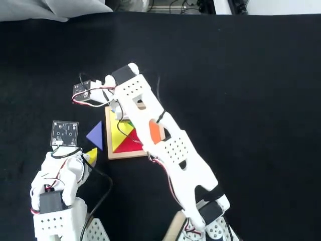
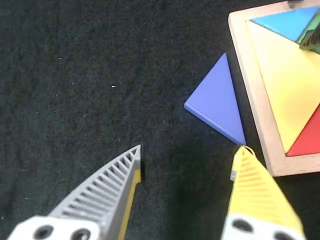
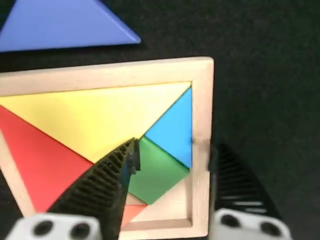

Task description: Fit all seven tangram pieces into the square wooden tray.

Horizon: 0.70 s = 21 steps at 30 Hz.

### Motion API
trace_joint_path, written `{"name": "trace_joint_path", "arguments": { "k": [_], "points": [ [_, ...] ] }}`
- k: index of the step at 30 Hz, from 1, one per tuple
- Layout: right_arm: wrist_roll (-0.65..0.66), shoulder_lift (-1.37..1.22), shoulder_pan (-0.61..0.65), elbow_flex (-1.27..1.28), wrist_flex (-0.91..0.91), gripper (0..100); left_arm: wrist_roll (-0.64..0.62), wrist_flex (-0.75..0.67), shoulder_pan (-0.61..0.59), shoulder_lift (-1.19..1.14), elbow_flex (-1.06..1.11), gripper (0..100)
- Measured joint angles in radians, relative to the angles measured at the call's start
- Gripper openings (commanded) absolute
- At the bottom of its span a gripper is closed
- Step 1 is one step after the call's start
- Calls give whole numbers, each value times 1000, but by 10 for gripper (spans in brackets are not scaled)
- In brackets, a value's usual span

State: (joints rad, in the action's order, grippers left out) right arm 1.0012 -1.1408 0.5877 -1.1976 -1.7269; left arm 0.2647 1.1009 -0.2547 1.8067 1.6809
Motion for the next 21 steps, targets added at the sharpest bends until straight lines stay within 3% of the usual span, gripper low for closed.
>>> {"name": "trace_joint_path", "arguments": {
  "k": [10, 21],
  "points": [
    [-15, 21, -2, 3, 0, 243, 0, 0, 0, 0, 0, 288],
    [-64, 239, -2, 57, -3, 243, 0, 0, 0, 0, 0, 288]
  ]
}}
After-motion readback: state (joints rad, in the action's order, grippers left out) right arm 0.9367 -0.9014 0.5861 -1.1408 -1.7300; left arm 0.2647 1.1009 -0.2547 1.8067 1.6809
